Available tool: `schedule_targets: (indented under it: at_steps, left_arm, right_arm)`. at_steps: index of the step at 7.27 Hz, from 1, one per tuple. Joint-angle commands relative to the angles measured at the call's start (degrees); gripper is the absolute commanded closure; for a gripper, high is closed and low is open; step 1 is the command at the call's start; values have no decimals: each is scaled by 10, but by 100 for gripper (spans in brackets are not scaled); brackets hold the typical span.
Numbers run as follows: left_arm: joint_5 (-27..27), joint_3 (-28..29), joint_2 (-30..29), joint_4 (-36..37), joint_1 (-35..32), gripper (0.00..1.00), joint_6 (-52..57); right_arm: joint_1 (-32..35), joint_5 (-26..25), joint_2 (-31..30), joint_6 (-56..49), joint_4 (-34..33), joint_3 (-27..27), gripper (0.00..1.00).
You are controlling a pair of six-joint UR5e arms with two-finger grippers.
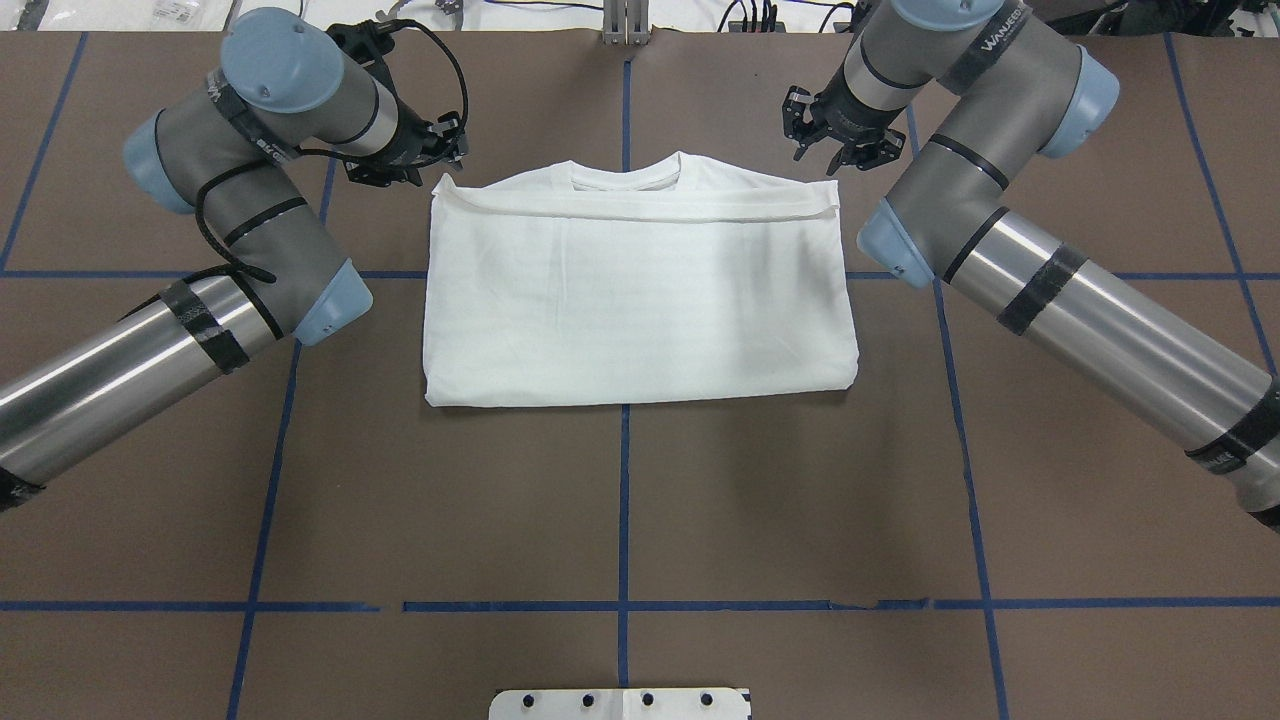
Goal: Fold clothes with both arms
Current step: 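Move the right gripper down to the folded shirt's side edge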
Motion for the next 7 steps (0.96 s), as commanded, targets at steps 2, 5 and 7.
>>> schedule_targets:
  at_steps: [2, 5, 7]
  left_arm:
    - [0, -3, 2, 2, -1, 0, 1]
    - [1, -21, 4, 3, -1, 0, 0]
    - [1, -31, 4, 4, -1, 0, 0]
  right_arm:
    - [-18, 3, -40, 8, -5, 65, 0]
    - [-89, -49, -165, 91, -15, 216, 0]
    - [-140, -98, -206, 123, -15, 241, 0]
